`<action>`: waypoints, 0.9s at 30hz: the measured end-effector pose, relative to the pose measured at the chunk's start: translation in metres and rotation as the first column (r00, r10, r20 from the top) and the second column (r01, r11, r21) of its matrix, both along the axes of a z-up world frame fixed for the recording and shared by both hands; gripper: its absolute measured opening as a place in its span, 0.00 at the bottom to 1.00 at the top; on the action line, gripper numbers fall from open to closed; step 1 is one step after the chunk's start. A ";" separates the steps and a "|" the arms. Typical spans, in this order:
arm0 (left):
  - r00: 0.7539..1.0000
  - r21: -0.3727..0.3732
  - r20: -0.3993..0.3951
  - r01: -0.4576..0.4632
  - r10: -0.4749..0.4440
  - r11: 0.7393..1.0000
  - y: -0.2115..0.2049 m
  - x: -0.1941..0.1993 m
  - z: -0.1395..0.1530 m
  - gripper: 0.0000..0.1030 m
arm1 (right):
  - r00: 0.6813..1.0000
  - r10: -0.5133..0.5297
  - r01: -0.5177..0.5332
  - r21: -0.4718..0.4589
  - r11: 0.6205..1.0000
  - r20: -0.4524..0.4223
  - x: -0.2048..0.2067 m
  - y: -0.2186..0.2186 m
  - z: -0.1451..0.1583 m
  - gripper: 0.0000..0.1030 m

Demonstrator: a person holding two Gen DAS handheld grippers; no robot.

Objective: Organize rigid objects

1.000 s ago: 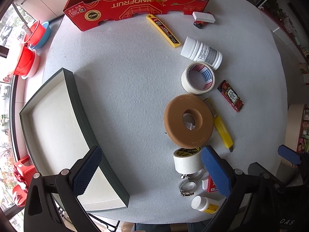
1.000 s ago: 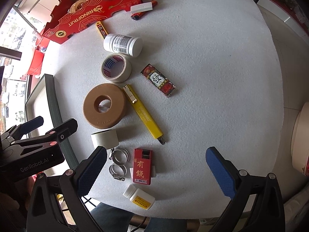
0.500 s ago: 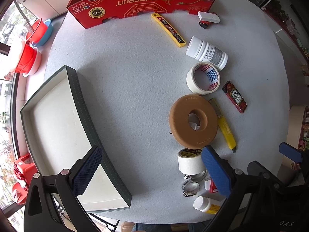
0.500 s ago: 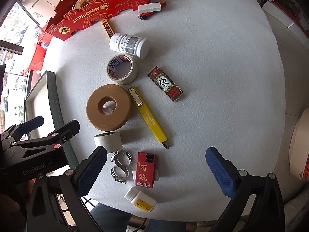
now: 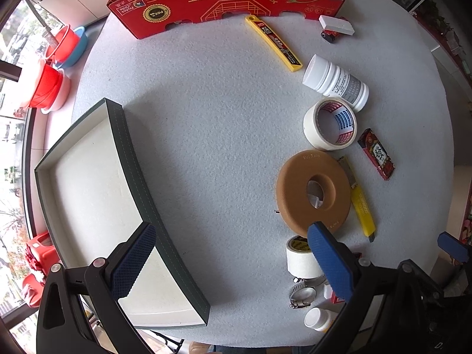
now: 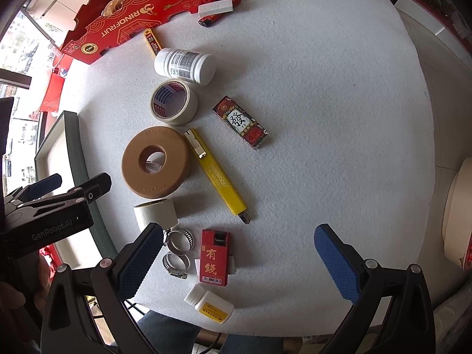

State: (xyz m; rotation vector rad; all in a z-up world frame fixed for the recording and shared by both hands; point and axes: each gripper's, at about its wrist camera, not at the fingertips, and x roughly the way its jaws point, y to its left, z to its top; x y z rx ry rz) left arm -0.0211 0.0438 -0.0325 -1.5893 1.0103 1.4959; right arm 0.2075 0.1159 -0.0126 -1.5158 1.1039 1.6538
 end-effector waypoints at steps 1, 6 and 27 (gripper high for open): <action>1.000 0.003 0.005 0.005 -0.005 1.000 0.001 0.000 -0.002 1.00 | 1.000 -0.001 0.001 -0.005 1.000 0.001 0.001 0.000 -0.001 1.00; 0.998 0.006 -0.001 0.064 -0.064 0.998 0.019 0.011 -0.014 1.00 | 1.000 0.000 0.001 -0.022 1.000 0.011 0.004 -0.003 -0.008 1.00; 0.986 -0.014 -0.164 -0.028 0.025 1.000 0.023 -0.076 -0.055 1.00 | 0.999 0.009 -0.007 -0.029 1.000 0.048 0.009 -0.004 -0.020 1.00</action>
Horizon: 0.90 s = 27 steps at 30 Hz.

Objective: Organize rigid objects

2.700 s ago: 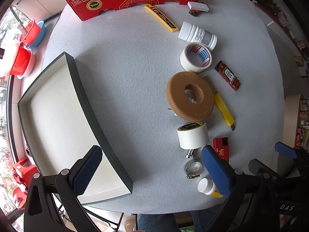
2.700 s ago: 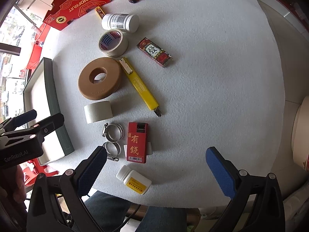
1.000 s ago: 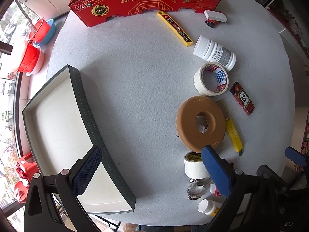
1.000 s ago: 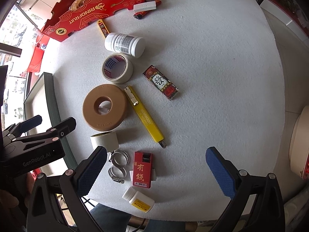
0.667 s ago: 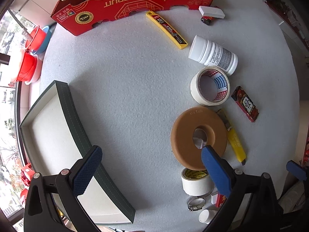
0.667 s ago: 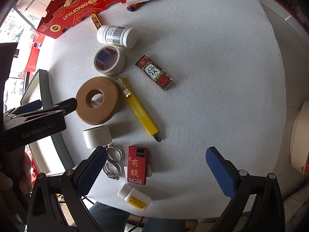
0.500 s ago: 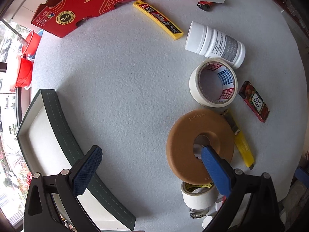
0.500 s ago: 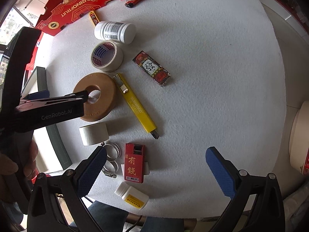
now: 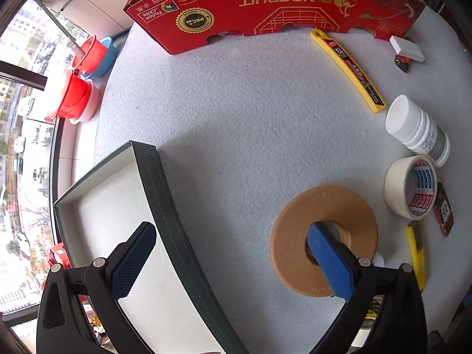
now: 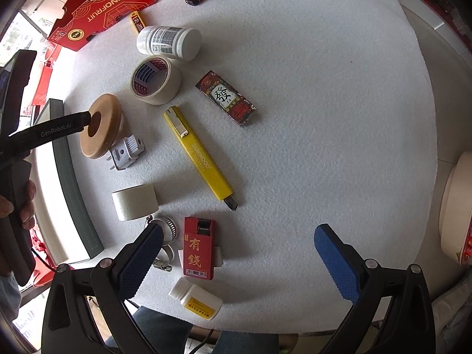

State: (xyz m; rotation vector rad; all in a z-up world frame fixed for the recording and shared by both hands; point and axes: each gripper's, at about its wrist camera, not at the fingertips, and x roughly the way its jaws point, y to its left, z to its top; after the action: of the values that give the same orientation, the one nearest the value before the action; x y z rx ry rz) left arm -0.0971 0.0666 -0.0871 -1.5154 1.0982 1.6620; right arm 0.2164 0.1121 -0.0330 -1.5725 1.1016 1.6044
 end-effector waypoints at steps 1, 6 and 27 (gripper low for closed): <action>1.000 0.008 0.016 -0.001 0.001 1.000 0.004 -0.001 0.001 1.00 | 1.000 0.001 -0.001 -0.003 1.000 0.003 -0.001 0.000 -0.001 1.00; 0.999 0.041 0.018 0.033 -0.033 0.999 0.012 0.013 0.016 1.00 | 1.000 0.008 -0.008 -0.004 1.000 0.010 -0.006 0.001 -0.006 1.00; 0.995 0.079 0.060 0.073 -0.078 0.994 0.028 0.010 0.013 1.00 | 1.000 0.006 -0.006 0.017 1.000 0.021 -0.017 0.016 -0.012 1.00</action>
State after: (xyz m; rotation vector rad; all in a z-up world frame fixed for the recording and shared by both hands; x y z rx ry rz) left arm -0.0870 0.0951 -0.0736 -1.4502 1.0344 1.5762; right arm 0.1994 0.1280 -0.0449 -1.5799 1.0709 1.5934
